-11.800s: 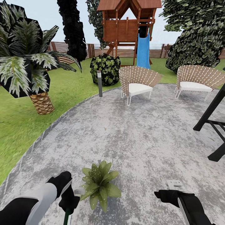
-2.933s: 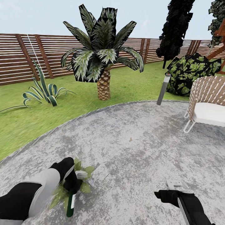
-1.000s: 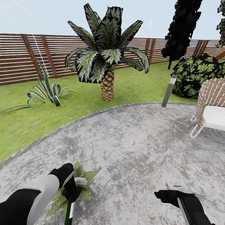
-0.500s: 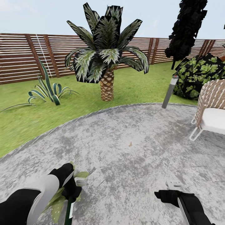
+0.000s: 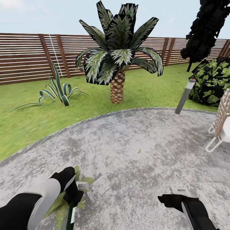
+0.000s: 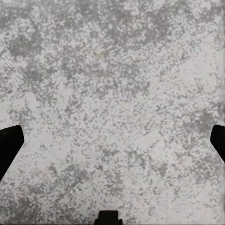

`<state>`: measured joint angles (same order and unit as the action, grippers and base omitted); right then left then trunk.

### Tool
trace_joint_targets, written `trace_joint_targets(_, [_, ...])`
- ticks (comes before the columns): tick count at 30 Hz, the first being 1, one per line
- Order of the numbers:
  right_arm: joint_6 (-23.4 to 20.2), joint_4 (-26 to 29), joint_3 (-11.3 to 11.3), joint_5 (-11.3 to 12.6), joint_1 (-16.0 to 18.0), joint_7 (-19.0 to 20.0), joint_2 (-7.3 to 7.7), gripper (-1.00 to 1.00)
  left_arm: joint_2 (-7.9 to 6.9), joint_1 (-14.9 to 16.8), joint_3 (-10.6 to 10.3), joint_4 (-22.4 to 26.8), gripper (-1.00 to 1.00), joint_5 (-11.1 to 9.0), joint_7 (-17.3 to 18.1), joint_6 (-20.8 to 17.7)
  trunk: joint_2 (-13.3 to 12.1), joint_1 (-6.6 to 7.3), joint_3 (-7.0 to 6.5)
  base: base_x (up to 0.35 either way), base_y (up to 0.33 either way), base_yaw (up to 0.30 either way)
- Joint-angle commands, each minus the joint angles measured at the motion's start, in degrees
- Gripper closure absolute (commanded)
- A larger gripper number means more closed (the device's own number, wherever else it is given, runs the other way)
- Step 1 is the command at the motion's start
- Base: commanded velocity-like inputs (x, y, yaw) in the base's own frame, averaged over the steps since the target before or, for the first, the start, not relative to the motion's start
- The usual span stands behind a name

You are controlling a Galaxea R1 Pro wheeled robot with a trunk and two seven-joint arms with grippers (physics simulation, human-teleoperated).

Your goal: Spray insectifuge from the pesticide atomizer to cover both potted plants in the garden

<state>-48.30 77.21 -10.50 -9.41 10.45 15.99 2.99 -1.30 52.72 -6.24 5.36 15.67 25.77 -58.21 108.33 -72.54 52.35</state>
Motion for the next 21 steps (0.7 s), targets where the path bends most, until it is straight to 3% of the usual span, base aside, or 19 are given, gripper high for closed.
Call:
trace_joint_targets(1, [-0.2, 0.0, 0.0, -0.6, 0.0, 0.5, 0.0, -1.0, -0.01, 0.0, -0.4, 0.1, 1.0, 0.2, 0.6, -0.2, 0.0, -0.03, 0.05, 0.299, -0.19, 0.004])
trace_joint_targets(8, [-0.2, 0.0, 0.0, -0.6, 0.0, 0.5, 0.0, -1.0, 1.42, 0.0, -0.5, 0.1, 1.0, 0.3, 0.6, -0.2, 0.0, -0.03, 0.05, 0.118, -0.092, 0.001])
trace_joint_targets(17, [-0.2, 0.1, 0.0, -0.6, 0.0, 0.5, 0.0, -1.0, 1.47, 0.0, -0.5, 0.1, 1.0, 0.3, 0.6, -0.2, 0.0, -0.03, 0.05, 0.028, -0.162, 0.005])
trace_joint_targets(21, [-0.2, 0.1, 0.0, -0.6, 0.0, 0.5, 0.0, -1.0, 1.47, 0.0, -0.5, 0.1, 1.0, 0.3, 0.6, -0.2, 0.0, -0.03, 0.06, 0.16, -0.272, 0.147])
